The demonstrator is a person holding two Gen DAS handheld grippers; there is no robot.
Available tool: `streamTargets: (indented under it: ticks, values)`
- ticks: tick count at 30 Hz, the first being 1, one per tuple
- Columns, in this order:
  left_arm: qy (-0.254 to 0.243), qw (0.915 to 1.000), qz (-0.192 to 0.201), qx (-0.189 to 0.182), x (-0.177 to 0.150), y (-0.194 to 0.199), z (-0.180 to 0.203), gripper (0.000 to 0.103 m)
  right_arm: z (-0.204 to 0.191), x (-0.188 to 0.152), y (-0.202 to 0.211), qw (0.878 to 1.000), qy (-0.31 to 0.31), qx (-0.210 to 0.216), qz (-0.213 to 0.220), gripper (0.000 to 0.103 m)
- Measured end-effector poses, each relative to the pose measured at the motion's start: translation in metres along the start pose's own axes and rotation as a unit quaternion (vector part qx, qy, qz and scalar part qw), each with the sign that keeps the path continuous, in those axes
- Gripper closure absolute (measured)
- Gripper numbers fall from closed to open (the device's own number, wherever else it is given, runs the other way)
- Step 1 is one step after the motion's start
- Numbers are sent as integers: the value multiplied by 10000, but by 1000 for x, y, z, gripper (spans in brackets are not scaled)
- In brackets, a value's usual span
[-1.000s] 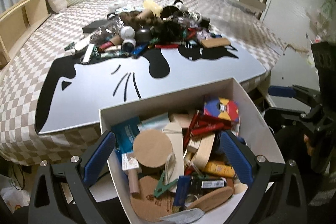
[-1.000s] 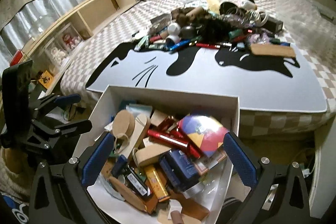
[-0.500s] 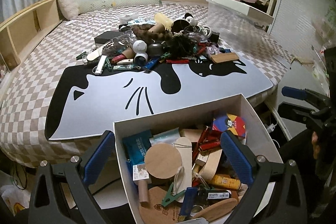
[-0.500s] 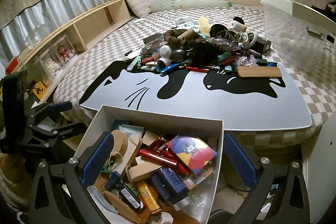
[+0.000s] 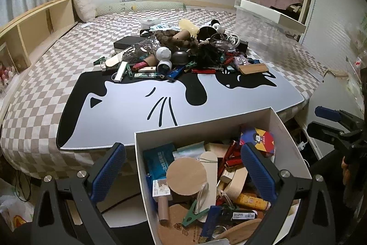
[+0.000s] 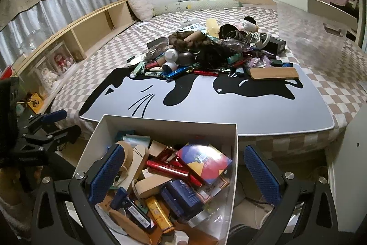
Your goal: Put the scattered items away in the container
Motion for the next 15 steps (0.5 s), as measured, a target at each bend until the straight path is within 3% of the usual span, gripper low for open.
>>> streamTargets:
  ticks: [15]
  values:
    - [235,9994,15,269,-8,2,-8,2,-7,-1,0,9999,113,-25,26,0]
Point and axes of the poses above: each gripper's, at about its wrist camera, not at the fingertips, and y roughly against the way its jaws point, z to its right, x to its top, the point moved 2 cm from there along -y, roughly the way its jaws point, and after that the axes turned 2 degrees about -z, right-handed, at the moved point
